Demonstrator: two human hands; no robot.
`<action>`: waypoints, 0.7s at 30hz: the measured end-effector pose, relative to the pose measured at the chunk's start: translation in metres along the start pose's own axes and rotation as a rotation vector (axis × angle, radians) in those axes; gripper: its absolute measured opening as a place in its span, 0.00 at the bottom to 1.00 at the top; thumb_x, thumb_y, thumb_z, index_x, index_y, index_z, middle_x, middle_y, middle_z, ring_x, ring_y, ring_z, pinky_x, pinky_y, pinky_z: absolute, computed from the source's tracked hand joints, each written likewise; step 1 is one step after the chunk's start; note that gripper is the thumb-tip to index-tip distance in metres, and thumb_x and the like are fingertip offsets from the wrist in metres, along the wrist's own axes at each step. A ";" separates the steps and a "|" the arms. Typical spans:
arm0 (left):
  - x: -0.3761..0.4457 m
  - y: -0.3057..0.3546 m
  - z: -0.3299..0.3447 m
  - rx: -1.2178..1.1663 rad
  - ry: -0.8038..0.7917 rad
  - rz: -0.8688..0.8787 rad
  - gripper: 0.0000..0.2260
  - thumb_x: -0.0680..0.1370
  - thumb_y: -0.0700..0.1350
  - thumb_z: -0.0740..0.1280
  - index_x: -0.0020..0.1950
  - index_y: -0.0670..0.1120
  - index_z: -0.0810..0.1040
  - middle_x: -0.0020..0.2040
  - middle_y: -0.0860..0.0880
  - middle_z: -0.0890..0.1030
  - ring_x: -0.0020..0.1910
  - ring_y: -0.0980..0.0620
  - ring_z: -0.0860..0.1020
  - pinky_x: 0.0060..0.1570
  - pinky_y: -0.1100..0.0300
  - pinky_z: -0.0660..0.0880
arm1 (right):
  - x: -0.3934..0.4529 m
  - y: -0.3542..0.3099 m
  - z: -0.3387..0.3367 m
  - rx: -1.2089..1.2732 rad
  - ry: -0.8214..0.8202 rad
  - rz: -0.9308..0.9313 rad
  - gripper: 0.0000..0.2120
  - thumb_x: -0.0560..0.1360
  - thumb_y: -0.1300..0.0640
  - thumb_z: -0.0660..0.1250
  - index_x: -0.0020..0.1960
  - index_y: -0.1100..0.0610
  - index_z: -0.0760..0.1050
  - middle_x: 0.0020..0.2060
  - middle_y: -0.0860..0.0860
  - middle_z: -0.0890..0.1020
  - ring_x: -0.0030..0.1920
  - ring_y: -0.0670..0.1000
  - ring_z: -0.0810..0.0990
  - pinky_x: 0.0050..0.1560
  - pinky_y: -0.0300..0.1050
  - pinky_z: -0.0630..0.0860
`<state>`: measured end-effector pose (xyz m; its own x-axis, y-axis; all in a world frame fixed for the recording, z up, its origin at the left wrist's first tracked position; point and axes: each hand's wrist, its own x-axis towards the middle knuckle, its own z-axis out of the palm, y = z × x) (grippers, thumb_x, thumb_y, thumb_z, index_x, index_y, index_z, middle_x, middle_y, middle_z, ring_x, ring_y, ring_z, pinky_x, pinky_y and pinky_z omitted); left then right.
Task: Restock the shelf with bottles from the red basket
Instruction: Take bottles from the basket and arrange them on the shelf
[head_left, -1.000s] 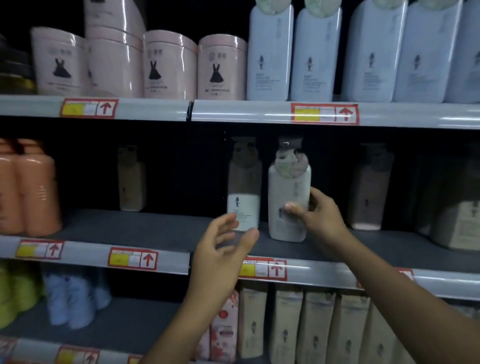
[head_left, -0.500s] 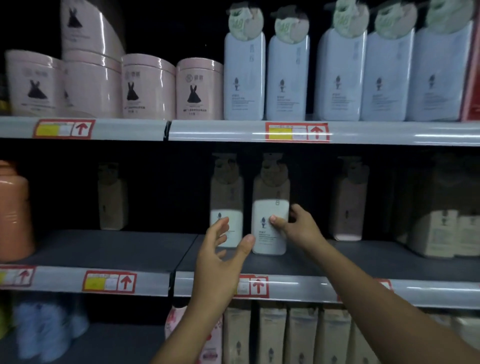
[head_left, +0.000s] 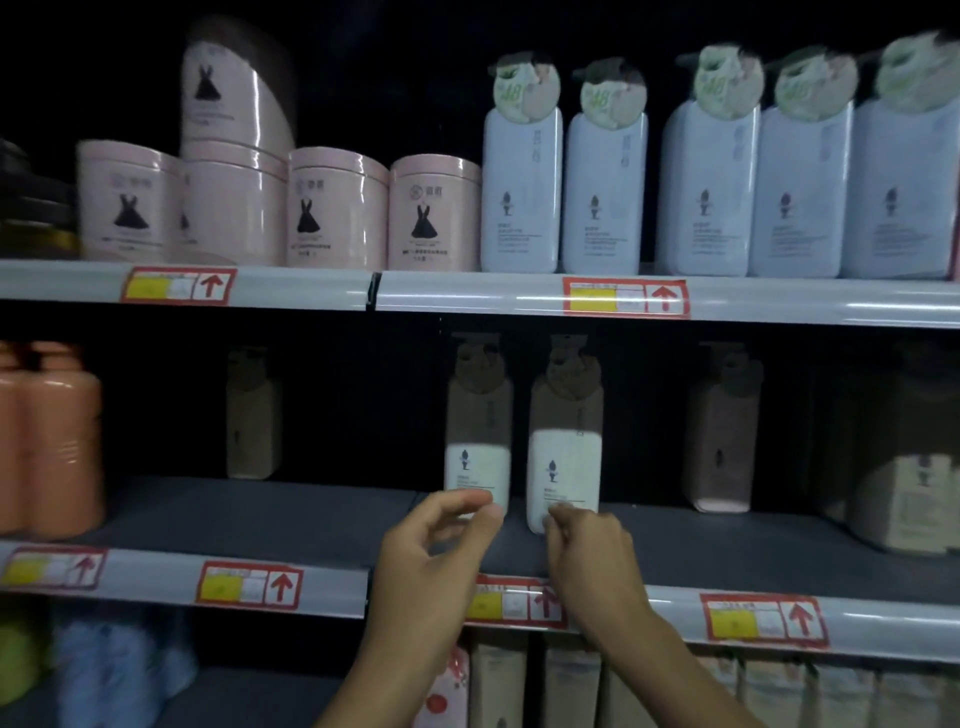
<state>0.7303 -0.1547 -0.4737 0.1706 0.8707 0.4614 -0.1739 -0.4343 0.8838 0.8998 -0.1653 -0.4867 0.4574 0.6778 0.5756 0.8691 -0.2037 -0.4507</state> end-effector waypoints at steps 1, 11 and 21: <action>0.000 0.000 -0.001 0.010 -0.005 -0.012 0.05 0.73 0.53 0.74 0.46 0.64 0.85 0.46 0.61 0.86 0.47 0.64 0.83 0.56 0.51 0.82 | 0.001 0.001 0.001 -0.006 -0.006 -0.001 0.12 0.84 0.54 0.61 0.55 0.56 0.83 0.55 0.57 0.86 0.56 0.58 0.85 0.57 0.53 0.81; -0.002 0.012 0.002 0.000 -0.063 -0.074 0.07 0.77 0.44 0.72 0.46 0.57 0.87 0.46 0.56 0.88 0.48 0.61 0.84 0.52 0.61 0.79 | 0.023 -0.003 0.013 -0.136 -0.177 0.011 0.11 0.81 0.62 0.58 0.58 0.58 0.78 0.58 0.59 0.83 0.59 0.61 0.81 0.57 0.50 0.77; -0.006 0.023 -0.008 0.048 -0.148 -0.176 0.13 0.78 0.39 0.71 0.43 0.58 0.88 0.45 0.55 0.88 0.48 0.59 0.85 0.56 0.62 0.79 | 0.047 -0.004 0.020 -0.087 -0.415 0.092 0.25 0.83 0.61 0.54 0.79 0.61 0.60 0.76 0.62 0.69 0.73 0.61 0.72 0.73 0.52 0.69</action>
<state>0.7173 -0.1681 -0.4572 0.3353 0.8920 0.3033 -0.0828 -0.2927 0.9526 0.9139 -0.1186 -0.4710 0.4345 0.8772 0.2042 0.8489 -0.3231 -0.4183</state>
